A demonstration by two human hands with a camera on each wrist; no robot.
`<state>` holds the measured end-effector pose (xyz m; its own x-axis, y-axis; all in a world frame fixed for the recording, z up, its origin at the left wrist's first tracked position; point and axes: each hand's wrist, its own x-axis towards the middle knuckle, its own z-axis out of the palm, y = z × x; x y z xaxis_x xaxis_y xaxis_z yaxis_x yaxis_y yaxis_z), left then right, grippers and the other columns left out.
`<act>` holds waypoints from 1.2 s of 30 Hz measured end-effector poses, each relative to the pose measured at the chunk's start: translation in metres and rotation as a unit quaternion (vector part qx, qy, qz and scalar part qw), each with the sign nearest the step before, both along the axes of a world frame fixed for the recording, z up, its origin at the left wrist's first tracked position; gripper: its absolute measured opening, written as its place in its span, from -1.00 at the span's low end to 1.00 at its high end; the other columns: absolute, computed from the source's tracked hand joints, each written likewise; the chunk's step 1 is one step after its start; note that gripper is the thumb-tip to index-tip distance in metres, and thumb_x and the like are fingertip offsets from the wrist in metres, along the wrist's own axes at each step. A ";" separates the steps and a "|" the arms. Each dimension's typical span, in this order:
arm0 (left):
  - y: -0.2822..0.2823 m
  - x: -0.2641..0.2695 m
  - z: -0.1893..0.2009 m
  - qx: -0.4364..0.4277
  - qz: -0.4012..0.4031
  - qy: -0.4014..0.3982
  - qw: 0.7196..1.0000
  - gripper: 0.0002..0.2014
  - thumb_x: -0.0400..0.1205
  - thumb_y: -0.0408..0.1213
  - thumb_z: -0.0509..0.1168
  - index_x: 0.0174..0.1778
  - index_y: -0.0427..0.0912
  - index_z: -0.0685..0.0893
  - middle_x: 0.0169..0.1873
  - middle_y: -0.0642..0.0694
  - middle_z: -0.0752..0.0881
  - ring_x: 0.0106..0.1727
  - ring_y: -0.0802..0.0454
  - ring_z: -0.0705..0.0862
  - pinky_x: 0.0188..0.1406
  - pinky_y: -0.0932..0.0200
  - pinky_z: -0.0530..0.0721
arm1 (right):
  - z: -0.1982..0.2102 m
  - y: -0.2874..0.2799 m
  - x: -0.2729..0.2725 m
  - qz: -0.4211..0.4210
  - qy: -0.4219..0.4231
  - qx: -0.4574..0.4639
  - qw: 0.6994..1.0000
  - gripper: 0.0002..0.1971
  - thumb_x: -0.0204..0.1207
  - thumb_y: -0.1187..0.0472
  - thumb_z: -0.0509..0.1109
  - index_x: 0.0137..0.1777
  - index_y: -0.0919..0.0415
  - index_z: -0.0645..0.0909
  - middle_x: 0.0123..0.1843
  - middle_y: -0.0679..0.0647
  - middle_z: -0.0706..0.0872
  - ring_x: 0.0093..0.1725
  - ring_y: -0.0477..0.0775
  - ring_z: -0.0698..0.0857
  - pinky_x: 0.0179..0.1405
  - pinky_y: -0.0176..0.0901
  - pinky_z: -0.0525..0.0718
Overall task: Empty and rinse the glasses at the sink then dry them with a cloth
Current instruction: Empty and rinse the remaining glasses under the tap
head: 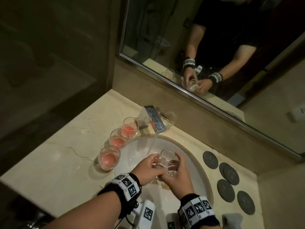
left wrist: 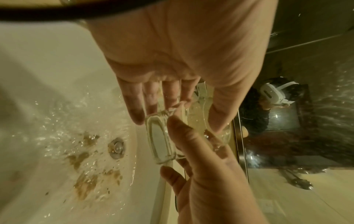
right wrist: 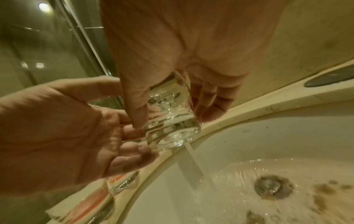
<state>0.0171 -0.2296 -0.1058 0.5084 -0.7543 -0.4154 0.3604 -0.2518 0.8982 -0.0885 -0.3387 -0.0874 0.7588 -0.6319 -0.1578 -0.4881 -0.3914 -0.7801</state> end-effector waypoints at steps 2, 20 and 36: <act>0.000 0.000 0.003 0.033 0.004 -0.026 0.999 -0.40 0.56 -0.08 0.47 0.51 -0.02 0.46 0.35 0.04 0.61 0.29 0.11 0.64 0.28 0.13 0.65 | -0.003 -0.002 -0.001 -0.017 -0.014 -0.009 1.000 -0.10 0.19 0.14 0.68 0.49 -0.06 0.26 0.09 -0.14 0.66 0.04 -0.24 0.67 0.01 -0.32 0.68; -0.018 0.020 0.012 0.184 0.084 -0.041 0.978 -0.75 0.65 -0.06 0.34 0.04 -0.19 0.65 0.05 -0.27 0.77 -0.16 -0.04 0.63 -0.22 0.11 0.63 | -0.021 -0.125 0.076 -0.102 -0.020 -0.069 0.992 -0.10 0.25 0.09 0.69 0.50 0.11 0.23 0.24 0.02 0.59 0.13 0.07 0.64 0.12 -0.07 0.65; -0.016 0.011 -0.003 0.204 0.132 -0.010 0.970 -0.81 0.67 -0.11 0.33 0.02 -0.18 0.64 -0.12 -0.12 0.73 -0.19 0.01 0.62 -0.34 0.20 0.58 | -0.047 -0.163 0.120 -0.155 -0.001 -0.020 0.988 -0.16 0.29 0.14 0.68 0.46 0.17 0.25 0.35 0.21 0.62 0.29 0.26 0.64 0.30 0.05 0.62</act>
